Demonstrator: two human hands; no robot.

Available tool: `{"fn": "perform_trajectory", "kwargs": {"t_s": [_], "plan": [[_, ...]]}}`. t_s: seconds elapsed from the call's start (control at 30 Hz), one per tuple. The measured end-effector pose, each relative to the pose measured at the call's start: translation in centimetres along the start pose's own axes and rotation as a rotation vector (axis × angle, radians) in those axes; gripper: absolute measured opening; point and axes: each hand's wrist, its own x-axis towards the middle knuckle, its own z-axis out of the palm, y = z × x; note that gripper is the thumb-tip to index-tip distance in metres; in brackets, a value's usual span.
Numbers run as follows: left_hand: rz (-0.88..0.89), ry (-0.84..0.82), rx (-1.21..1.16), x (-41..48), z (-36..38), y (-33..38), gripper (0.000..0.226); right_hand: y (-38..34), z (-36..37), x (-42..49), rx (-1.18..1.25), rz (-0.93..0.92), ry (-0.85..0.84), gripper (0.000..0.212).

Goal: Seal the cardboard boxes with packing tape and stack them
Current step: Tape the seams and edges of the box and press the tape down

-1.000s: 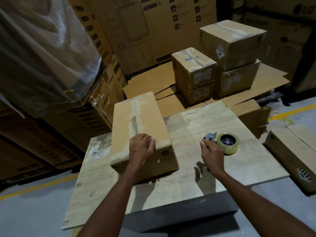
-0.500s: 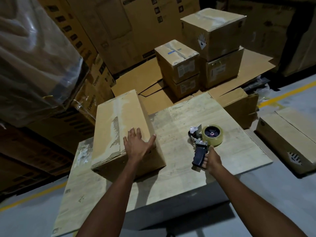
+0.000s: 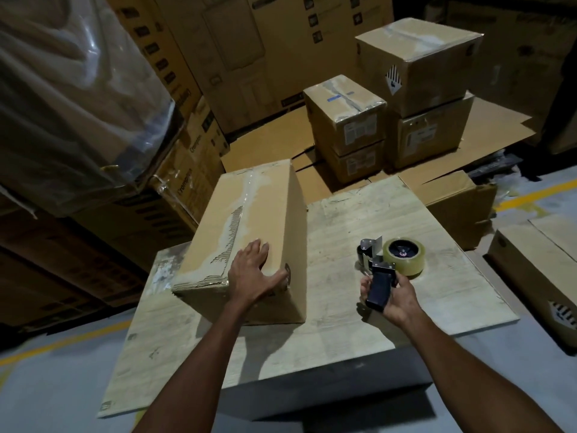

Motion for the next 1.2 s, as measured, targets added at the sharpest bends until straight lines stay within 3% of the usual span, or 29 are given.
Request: {"fn": "perform_trajectory", "kwargs": {"t_s": [0.13,0.27,0.43,0.53,0.6,0.67,0.83,0.97,1.1,1.2], "plan": [[0.065,-0.016,-0.074,-0.2,-1.2,-2.3,0.109,-0.4,-0.1,-0.5,-0.001,0.073,-0.135,0.048],[0.106,-0.046,-0.089,-0.1,-1.3,-4.3,0.103,-0.4,0.9,-1.8,0.028,0.086,-0.154,0.037],[0.138,-0.042,-0.145,-0.3,-1.2,-4.7,0.094,0.2,4.2,-3.9,-0.216,0.097,-0.191,0.048],[0.03,-0.005,-0.427,-0.6,-1.7,-4.2,0.061,0.8,7.6,-5.3,-0.394,0.042,-0.17,0.05],[-0.047,0.105,-0.655,-1.0,-2.3,-3.6,0.028,1.4,9.8,-5.9,-0.516,-0.007,-0.111,0.055],[-0.099,0.198,-0.769,-1.5,-3.0,-3.2,0.014,2.1,12.0,-6.6,-0.59,-0.04,-0.095,0.059],[-0.266,0.168,-1.157,-1.4,-4.4,-2.6,0.045,5.4,17.1,-8.7,-0.643,0.031,-0.223,0.058],[-0.134,0.168,-1.235,-1.2,-5.9,-3.4,0.074,8.5,20.0,-9.1,-0.664,0.11,-0.293,0.056],[-0.054,0.155,-1.247,-1.9,-7.1,-4.9,0.074,11.5,23.2,-9.3,-0.715,0.165,-0.305,0.06],[-0.122,0.32,-1.267,-2.1,-6.9,-6.7,0.062,13.1,25.0,-8.9,-0.742,0.163,-0.299,0.061]]}}
